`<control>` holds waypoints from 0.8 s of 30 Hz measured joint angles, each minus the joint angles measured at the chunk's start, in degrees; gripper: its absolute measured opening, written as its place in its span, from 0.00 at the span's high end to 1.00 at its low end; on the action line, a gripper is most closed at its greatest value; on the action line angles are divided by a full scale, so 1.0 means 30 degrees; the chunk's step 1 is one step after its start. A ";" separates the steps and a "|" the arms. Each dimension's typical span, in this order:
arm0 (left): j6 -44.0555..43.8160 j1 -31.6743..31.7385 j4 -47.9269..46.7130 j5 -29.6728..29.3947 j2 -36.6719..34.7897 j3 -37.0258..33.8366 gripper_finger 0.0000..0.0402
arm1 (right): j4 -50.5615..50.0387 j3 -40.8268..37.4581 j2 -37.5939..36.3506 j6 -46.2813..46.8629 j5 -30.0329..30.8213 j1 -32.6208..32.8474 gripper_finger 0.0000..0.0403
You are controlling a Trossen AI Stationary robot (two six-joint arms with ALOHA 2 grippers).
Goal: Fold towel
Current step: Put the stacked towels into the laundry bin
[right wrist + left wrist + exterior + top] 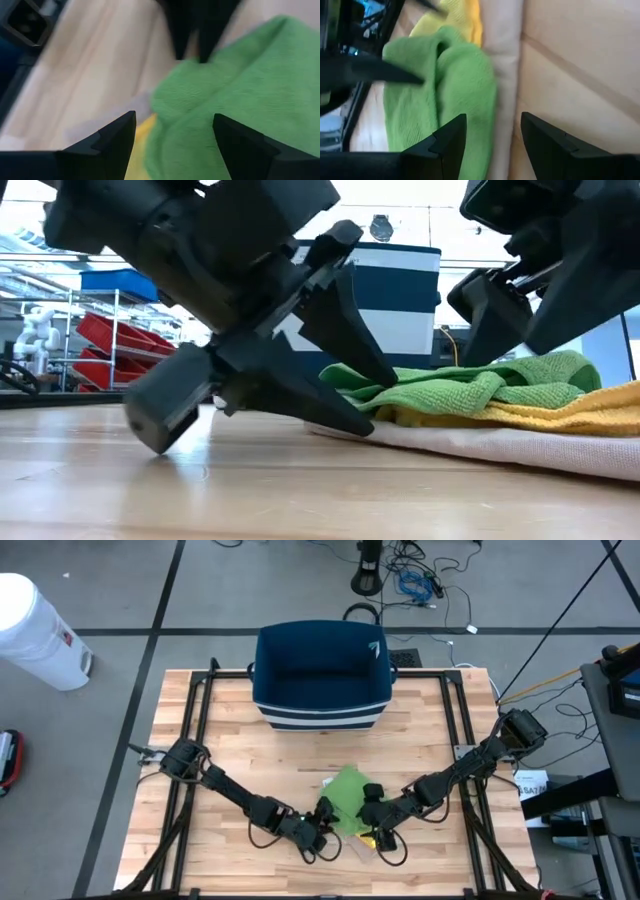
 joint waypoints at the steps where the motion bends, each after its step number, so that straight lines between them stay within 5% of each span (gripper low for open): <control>1: 0.0180 -0.0077 -0.0018 -0.0007 -0.0007 0.0000 0.51 | -0.0114 0.0000 -0.0001 -0.0028 0.0395 0.0000 0.37; 11: 0.0281 0.0245 -0.0542 -0.0943 -0.0036 0.0000 0.50 | -0.0121 0.0000 -0.0001 -0.0360 0.2605 -0.0271 0.37; 24: -0.2451 0.1052 -0.1060 -0.0211 -0.0022 -0.0022 0.23 | -0.0184 0.0000 -0.0001 0.0555 0.2736 -0.1379 0.37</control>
